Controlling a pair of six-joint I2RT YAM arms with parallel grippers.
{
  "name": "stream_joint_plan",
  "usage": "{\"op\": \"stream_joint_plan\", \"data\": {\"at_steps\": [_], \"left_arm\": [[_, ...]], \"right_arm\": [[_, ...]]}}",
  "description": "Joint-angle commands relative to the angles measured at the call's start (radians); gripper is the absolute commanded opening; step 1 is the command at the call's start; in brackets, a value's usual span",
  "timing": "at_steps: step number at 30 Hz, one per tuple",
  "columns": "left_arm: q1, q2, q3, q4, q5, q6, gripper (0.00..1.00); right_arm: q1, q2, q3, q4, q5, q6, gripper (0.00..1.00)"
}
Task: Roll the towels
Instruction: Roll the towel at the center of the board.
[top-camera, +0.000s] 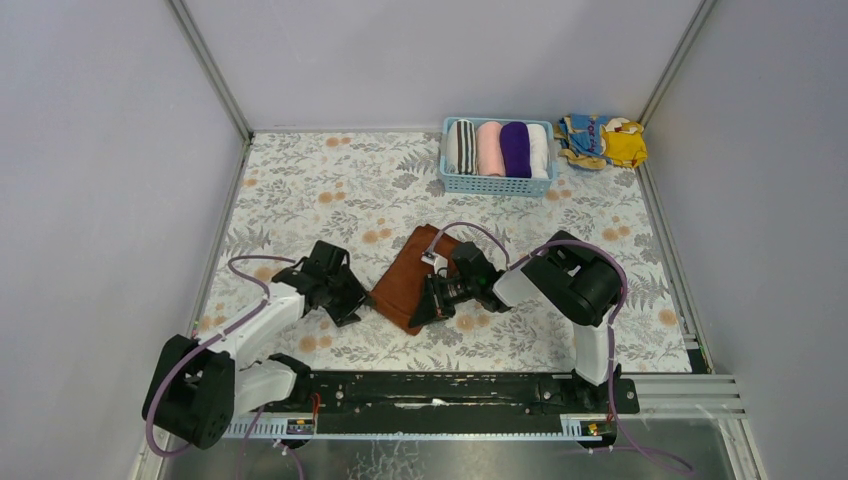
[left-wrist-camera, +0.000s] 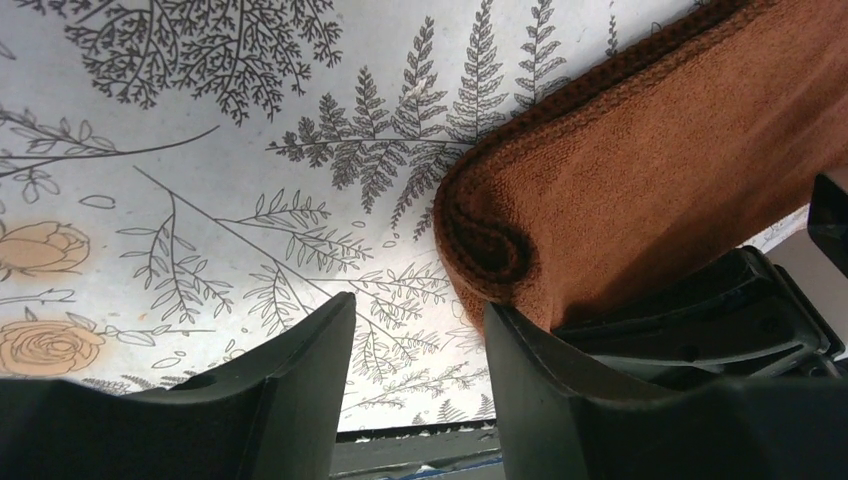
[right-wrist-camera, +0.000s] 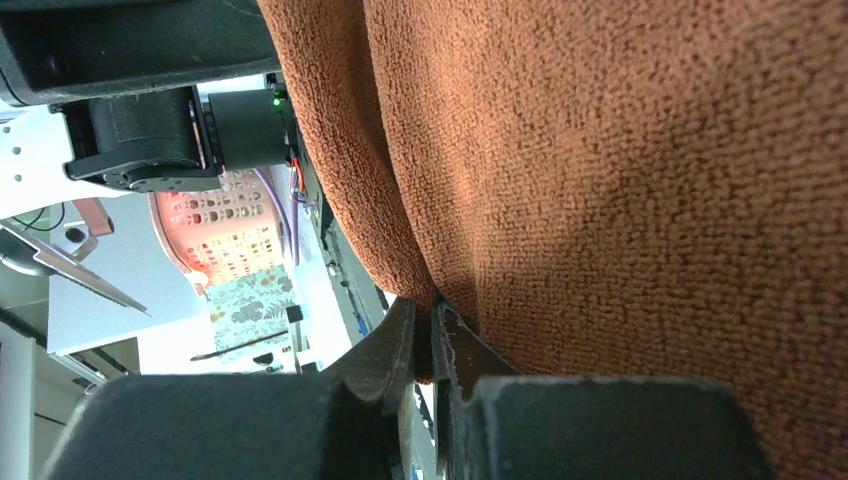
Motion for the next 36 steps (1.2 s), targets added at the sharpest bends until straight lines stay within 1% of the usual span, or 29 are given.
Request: {"op": "stream_joint_plan", "data": {"at_steps": [1, 6, 8, 9, 11, 12, 15, 17, 20, 23, 25, 27, 29, 32, 36], "left_arm": [[0.005, 0.034, 0.014, 0.094, 0.029, -0.018, 0.50], [0.005, 0.070, 0.008, 0.121, 0.030, -0.029, 0.51], [0.005, 0.081, 0.005, 0.117, 0.015, -0.033, 0.51], [0.006, 0.089, 0.005, 0.112, 0.006, -0.033, 0.51], [0.005, 0.103, -0.002, 0.106, -0.007, -0.031, 0.51], [0.005, 0.109, -0.006, 0.106, -0.010, -0.029, 0.51], [0.005, 0.120, -0.029, 0.114, -0.022, -0.032, 0.51], [0.005, 0.128, -0.040, 0.122, -0.022, -0.034, 0.51], [0.005, 0.140, -0.050, 0.130, -0.026, -0.034, 0.51], [0.005, 0.153, -0.048, 0.134, -0.026, -0.028, 0.51], [0.005, 0.161, -0.042, 0.135, -0.026, -0.024, 0.51], [0.005, 0.163, -0.042, 0.134, -0.027, -0.023, 0.51], [0.006, 0.164, -0.042, 0.134, -0.029, -0.021, 0.51], [0.006, 0.164, -0.042, 0.132, -0.027, -0.020, 0.51], [0.005, 0.162, -0.043, 0.128, -0.036, -0.018, 0.51]], "right_arm": [[-0.010, -0.005, 0.019, -0.035, -0.004, -0.035, 0.11], [-0.010, -0.006, 0.029, -0.068, 0.001, -0.050, 0.13], [-0.009, -0.016, 0.034, -0.091, 0.007, -0.065, 0.16], [-0.009, -0.026, 0.039, -0.123, 0.015, -0.079, 0.19], [-0.009, -0.055, 0.052, -0.196, 0.041, -0.123, 0.23], [-0.009, -0.075, 0.060, -0.243, 0.060, -0.148, 0.28], [-0.006, -0.146, 0.090, -0.378, 0.108, -0.226, 0.37], [-0.001, -0.190, 0.113, -0.468, 0.154, -0.279, 0.41], [0.023, -0.248, 0.165, -0.623, 0.243, -0.382, 0.49], [0.073, -0.298, 0.220, -0.758, 0.378, -0.464, 0.51], [0.117, -0.354, 0.252, -0.815, 0.457, -0.502, 0.51], [0.163, -0.379, 0.272, -0.817, 0.478, -0.525, 0.51], [0.196, -0.377, 0.294, -0.804, 0.464, -0.538, 0.51], [0.232, -0.330, 0.330, -0.788, 0.434, -0.544, 0.50], [0.242, -0.263, 0.332, -0.747, 0.427, -0.537, 0.50]]}}
